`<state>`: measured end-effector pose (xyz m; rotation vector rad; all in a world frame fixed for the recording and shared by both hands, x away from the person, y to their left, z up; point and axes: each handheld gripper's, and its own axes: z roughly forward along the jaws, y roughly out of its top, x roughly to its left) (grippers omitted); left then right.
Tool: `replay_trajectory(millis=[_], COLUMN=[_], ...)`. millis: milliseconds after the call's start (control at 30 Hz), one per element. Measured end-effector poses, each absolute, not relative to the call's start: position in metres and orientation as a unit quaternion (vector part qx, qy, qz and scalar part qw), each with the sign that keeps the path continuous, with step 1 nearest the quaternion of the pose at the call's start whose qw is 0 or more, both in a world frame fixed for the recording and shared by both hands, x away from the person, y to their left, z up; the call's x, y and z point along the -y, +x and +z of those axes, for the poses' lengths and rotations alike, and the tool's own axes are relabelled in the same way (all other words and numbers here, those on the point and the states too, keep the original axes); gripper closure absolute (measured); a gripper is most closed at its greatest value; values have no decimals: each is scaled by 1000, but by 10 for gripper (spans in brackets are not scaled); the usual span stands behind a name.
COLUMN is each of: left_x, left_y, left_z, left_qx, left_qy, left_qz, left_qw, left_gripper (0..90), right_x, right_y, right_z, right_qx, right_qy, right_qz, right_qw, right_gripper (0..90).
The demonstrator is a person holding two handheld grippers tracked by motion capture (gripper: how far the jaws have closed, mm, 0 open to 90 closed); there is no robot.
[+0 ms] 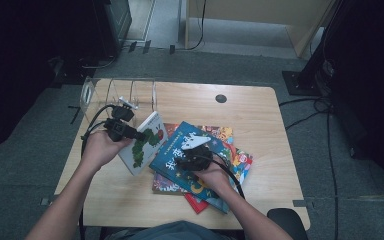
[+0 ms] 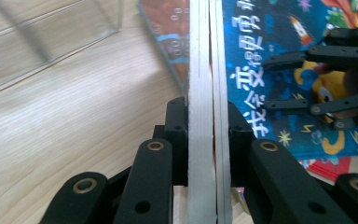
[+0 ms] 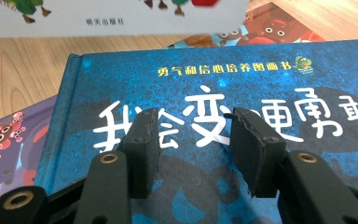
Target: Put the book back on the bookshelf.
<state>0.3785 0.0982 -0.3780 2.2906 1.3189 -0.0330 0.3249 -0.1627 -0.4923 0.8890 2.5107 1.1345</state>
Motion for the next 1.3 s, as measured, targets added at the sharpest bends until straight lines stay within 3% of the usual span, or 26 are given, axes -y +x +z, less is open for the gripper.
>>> replay_trajectory(millis=[733, 1300], left_x=[-110, -100], left_y=[390, 405], left_z=[-394, -384], left_qx=[-572, -585], left_qy=[792, 779], left_qz=[19, 31], left_qw=[210, 224], left_gripper=[777, 776], right_x=[163, 164], right_y=[327, 327], right_z=[-494, -495], right_qx=[-858, -858], right_qy=[302, 300], right_qz=[395, 397], right_qw=[126, 126], right_gripper=[522, 540])
